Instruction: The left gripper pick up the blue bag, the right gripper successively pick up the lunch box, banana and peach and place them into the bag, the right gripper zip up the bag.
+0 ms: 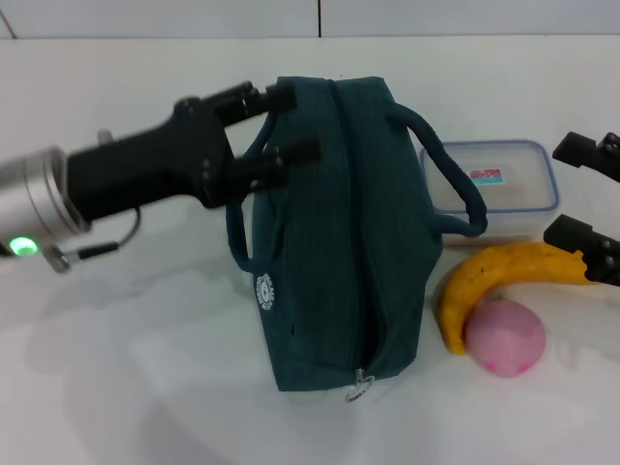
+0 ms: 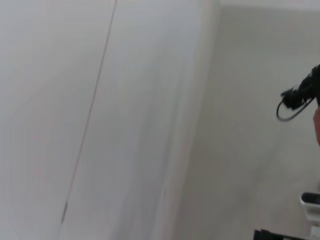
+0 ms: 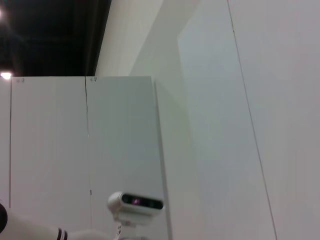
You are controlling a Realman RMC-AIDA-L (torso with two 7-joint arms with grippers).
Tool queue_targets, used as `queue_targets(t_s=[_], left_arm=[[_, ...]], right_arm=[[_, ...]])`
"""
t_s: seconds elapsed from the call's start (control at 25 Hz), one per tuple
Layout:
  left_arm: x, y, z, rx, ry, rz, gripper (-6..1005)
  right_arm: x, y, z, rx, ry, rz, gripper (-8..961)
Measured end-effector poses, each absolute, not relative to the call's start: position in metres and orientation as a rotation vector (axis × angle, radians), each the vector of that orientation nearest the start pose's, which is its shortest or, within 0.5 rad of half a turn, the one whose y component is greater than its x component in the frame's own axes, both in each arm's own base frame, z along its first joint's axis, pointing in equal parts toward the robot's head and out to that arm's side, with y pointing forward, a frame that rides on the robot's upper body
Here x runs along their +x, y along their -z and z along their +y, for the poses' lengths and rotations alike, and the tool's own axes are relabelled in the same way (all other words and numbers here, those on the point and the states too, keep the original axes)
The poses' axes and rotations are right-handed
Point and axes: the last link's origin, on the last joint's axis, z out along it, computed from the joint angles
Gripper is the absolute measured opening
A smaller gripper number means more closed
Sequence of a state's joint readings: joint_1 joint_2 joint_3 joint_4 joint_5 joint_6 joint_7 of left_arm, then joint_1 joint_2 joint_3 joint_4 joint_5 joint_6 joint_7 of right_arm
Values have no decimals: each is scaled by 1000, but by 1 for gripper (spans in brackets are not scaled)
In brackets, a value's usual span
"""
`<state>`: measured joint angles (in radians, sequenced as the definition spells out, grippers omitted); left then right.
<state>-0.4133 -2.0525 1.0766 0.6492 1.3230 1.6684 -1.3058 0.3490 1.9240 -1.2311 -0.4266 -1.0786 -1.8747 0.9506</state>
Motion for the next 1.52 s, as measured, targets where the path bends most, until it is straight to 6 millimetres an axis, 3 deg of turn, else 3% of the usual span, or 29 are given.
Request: queue_targets(t_s=[0.2, 0.6, 1.0, 1.52], left_arm=[[-206, -31, 317, -2708, 1158, -554, 792], [-192, -43, 318, -2766, 915, -740, 728], [-196, -32, 332, -2707, 764, -918, 680], [-197, -21, 341, -2692, 707, -951, 617]], right_arm=[[260, -45, 266, -2478, -1400, 171, 828], [261, -52, 264, -2456, -1420, 159, 828], [261, -51, 264, -2454, -1417, 164, 828], [261, -49, 264, -2450, -1420, 176, 827]])
